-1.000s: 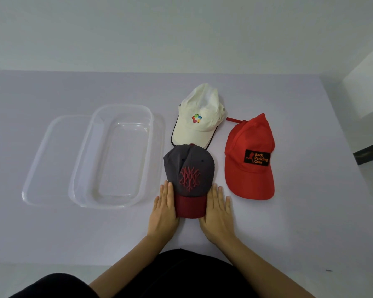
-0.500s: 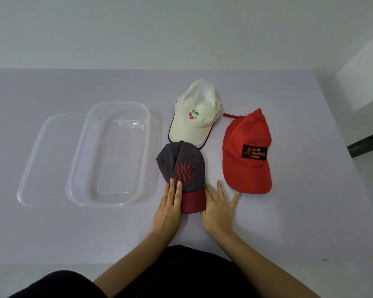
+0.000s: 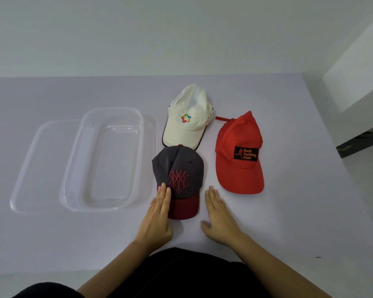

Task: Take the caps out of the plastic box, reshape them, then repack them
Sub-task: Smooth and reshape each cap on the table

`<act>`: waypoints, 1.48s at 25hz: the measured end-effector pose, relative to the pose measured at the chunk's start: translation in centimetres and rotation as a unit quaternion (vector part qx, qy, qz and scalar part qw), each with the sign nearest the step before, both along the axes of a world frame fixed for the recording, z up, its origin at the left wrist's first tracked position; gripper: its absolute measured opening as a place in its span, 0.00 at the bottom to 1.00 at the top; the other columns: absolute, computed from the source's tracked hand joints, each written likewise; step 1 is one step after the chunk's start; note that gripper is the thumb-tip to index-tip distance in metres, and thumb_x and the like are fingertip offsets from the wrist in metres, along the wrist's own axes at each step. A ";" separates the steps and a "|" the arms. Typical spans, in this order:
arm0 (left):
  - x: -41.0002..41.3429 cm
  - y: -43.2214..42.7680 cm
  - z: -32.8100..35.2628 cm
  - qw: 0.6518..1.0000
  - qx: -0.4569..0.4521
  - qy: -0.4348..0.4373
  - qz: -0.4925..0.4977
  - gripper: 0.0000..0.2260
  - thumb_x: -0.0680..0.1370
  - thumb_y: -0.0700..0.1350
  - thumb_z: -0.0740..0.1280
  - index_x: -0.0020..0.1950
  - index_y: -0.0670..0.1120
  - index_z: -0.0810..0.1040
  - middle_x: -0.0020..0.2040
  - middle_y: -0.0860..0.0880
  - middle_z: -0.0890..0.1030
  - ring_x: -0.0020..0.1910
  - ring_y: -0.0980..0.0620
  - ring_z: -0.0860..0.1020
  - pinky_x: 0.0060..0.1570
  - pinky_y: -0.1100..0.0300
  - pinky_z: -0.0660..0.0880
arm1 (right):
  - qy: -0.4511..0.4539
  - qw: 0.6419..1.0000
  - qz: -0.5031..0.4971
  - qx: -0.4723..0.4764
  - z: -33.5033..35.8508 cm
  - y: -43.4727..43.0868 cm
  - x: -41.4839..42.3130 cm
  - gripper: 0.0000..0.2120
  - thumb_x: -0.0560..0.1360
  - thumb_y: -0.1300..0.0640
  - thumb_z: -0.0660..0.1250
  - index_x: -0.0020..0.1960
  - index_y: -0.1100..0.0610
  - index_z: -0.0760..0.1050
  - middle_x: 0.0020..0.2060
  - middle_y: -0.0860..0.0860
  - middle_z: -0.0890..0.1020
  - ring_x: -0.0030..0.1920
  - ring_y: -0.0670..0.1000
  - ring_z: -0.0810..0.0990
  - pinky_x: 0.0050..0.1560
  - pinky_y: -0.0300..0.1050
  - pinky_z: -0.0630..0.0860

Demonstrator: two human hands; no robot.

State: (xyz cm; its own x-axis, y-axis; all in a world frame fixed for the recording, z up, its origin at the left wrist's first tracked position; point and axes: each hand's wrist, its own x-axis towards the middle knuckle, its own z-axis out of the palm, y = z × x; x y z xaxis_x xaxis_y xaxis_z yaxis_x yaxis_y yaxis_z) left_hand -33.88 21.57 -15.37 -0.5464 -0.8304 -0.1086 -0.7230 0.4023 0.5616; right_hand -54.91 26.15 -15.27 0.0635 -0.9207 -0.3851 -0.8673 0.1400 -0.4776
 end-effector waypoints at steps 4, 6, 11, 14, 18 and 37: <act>-4.6 -0.7 2.0 0.997 -0.065 0.014 -0.038 0.39 0.70 0.36 0.60 0.77 0.43 0.44 0.77 0.47 0.45 0.76 0.52 0.45 0.72 0.54 0.47 | 0.004 0.990 -0.095 -0.108 0.3 1.1 -4.6 0.40 0.72 0.60 0.63 0.75 0.61 0.41 0.74 0.52 0.39 0.74 0.51 0.38 0.73 0.46 0.42; -8.2 -1.1 3.3 0.995 -0.059 0.018 -0.072 0.36 0.73 0.36 0.58 0.75 0.41 0.40 0.75 0.47 0.41 0.75 0.52 0.39 0.72 0.54 0.43 | 0.040 0.978 -0.176 -0.106 -0.3 0.8 -7.7 0.44 0.71 0.58 0.67 0.74 0.61 0.40 0.74 0.55 0.40 0.75 0.54 0.40 0.73 0.50 0.45; -15.3 -2.3 2.5 0.989 -0.018 -0.060 -0.131 0.33 0.77 0.38 0.54 0.75 0.40 0.37 0.77 0.43 0.37 0.76 0.47 0.39 0.74 0.55 0.44 | 0.044 0.976 -0.209 -0.029 -1.9 -0.6 -12.5 0.43 0.75 0.46 0.62 0.73 0.61 0.36 0.76 0.57 0.45 0.76 0.55 0.45 0.74 0.55 0.49; -18.4 -3.2 1.5 0.989 0.038 -0.115 -0.078 0.34 0.79 0.39 0.56 0.75 0.40 0.35 0.77 0.39 0.37 0.77 0.41 0.41 0.75 0.50 0.47 | 0.087 0.969 -0.222 -0.066 -1.1 -1.0 -12.6 0.31 0.77 0.54 0.55 0.74 0.66 0.50 0.73 0.62 0.61 0.73 0.57 0.63 0.71 0.57 0.58; -20.8 -3.4 2.1 0.988 0.056 -0.143 -0.017 0.32 0.81 0.36 0.54 0.75 0.40 0.35 0.76 0.36 0.37 0.76 0.38 0.40 0.74 0.46 0.50 | 0.104 0.966 -0.186 -0.143 -2.0 0.6 -11.9 0.29 0.74 0.51 0.56 0.69 0.67 0.62 0.65 0.63 0.73 0.65 0.59 0.74 0.64 0.59 0.66; -17.3 -3.7 3.5 0.979 0.186 0.072 -0.034 0.38 0.76 0.45 0.60 0.76 0.49 0.36 0.78 0.46 0.50 0.75 0.47 0.59 0.70 0.58 0.59 | -0.144 0.934 -0.286 -0.160 1.8 -0.4 -10.8 0.22 0.74 0.59 0.57 0.68 0.56 0.68 0.53 0.54 0.82 0.52 0.60 0.80 0.66 0.52 0.68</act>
